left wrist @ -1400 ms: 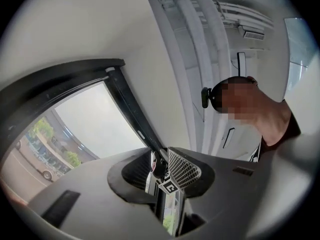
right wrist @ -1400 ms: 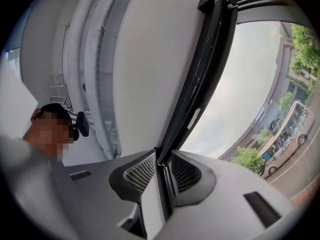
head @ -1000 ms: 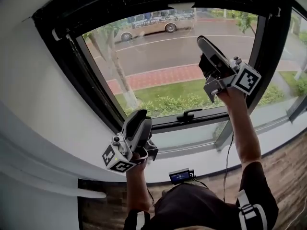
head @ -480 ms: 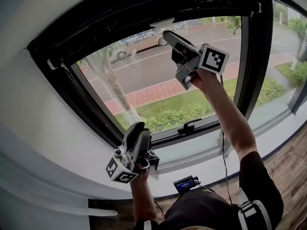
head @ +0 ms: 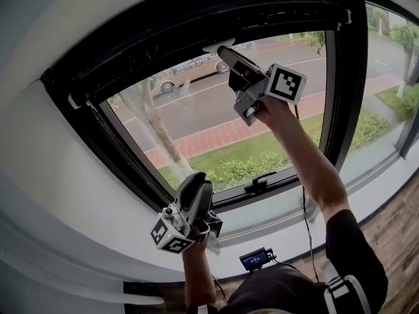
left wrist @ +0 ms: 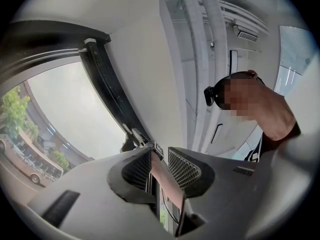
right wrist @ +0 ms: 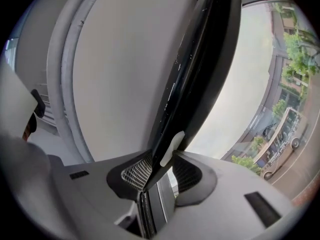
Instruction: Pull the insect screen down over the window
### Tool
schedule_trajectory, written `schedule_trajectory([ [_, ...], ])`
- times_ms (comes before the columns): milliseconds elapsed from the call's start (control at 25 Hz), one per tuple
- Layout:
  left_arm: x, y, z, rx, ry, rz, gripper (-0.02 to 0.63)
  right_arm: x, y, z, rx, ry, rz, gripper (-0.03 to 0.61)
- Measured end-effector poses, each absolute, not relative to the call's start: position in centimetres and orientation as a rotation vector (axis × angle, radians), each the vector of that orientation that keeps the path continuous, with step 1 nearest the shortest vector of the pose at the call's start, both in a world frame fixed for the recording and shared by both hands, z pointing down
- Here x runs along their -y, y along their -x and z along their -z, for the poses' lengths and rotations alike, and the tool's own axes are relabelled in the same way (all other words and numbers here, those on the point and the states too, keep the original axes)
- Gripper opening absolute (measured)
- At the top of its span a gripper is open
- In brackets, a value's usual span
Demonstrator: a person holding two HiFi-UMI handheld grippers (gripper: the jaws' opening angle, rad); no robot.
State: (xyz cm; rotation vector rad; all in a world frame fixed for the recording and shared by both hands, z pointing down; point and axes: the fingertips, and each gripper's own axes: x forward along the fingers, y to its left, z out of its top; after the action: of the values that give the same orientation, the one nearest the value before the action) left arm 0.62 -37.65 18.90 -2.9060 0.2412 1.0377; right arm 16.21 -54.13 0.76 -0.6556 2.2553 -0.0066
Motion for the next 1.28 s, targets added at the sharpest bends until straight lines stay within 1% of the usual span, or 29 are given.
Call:
schedule_trajectory([
  [200, 37.8, -0.7, -18.7, -0.240, 2.922, -1.061, 0.103, 54.7, -16.1, -0.6, -2.256, 0.643, 0.054, 0.117],
  [360, 37.6, -0.8, -18.7, -0.234, 2.929, -1.068, 0.103, 55.6, -16.5, -1.1, -2.205, 0.636, 0.179, 0.057],
  [640, 38.0, -0.5, -18.9, -0.233, 2.933, -1.093, 0.103, 55.8, -16.6, -1.1, -2.162, 0.659, 0.254, 0.056],
  [840, 37.8, -0.6, -18.9, -0.235, 2.958, -1.108, 0.103, 55.7, -16.6, -1.2, -2.149, 0.586, 0.263, 0.038],
  [1040, 38.0, 0.6, -20.1, -0.261, 2.916, -1.075, 0.103, 55.7, -16.5, -1.4, -2.116, 0.555, 0.274, 0.031],
  [1280, 37.6, 1.5, -19.6, -0.300, 2.915, -1.100, 0.103, 55.5, -16.7, -1.7, -2.072, 0.545, 0.279, 0.026],
])
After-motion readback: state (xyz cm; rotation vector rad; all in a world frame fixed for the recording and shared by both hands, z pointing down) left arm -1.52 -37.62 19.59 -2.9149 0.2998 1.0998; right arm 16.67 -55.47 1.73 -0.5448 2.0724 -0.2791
